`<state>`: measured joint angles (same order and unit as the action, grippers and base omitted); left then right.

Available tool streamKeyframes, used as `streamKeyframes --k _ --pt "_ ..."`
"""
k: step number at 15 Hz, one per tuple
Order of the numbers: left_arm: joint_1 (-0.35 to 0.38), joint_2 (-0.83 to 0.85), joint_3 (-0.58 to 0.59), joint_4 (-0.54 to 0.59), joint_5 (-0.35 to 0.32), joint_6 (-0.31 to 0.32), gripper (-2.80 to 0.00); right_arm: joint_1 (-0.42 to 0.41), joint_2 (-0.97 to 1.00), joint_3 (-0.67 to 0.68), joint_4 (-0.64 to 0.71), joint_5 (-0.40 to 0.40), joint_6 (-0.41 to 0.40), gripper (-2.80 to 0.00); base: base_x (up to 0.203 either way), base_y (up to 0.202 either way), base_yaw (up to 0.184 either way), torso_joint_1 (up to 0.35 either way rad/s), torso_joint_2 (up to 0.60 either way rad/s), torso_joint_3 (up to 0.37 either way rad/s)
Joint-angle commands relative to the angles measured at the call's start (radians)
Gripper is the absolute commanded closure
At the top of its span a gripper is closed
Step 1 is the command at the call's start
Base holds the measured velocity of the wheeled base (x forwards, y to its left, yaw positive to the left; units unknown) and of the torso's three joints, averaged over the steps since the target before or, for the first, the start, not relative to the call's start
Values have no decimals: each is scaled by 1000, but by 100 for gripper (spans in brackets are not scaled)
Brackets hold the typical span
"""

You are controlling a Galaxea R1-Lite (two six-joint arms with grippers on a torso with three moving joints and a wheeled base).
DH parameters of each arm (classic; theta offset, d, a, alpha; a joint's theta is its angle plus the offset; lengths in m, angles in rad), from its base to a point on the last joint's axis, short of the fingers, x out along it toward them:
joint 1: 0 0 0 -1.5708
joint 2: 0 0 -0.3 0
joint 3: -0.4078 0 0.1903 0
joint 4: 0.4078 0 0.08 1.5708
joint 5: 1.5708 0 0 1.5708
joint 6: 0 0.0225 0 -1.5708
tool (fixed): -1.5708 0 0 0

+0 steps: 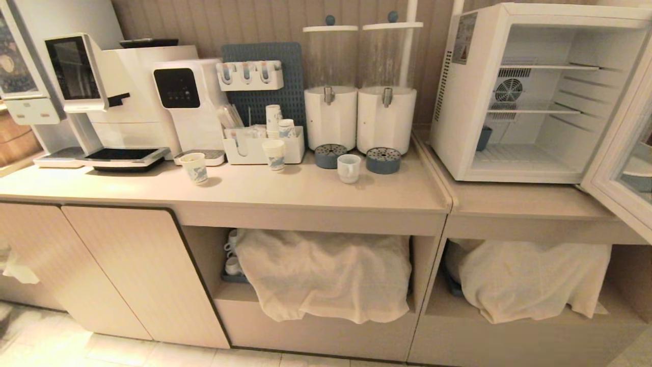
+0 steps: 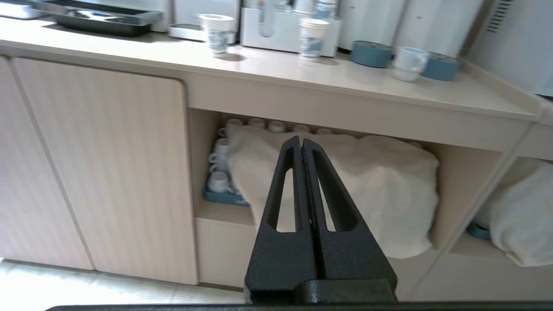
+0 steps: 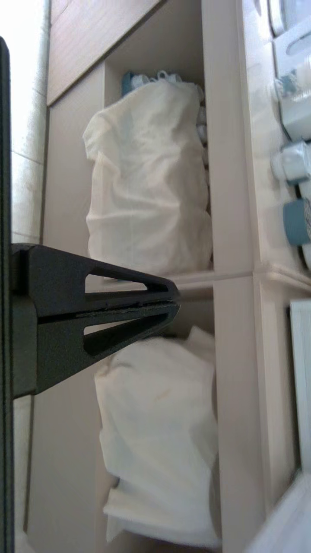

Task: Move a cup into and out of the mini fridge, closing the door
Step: Put the ceramic cup in the freezer

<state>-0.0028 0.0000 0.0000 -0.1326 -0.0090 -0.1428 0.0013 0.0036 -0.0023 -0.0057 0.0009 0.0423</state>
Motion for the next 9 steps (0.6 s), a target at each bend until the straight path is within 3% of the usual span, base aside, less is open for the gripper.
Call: streamKeyframes --k 1,5,9 --pt "0 -5 40 -1 0 -1 0 0 0 1 0 1 1 0 0 191 -1 4 4 2" --pt "0 -5 40 -1 -2 -9 0 0 1 1 0 1 1 0 0 171 0 5 2 3" --pt "0 -5 40 1 -2 -14 0 0 1 1 0 1 1 0 0 18 0 1 0 -1"
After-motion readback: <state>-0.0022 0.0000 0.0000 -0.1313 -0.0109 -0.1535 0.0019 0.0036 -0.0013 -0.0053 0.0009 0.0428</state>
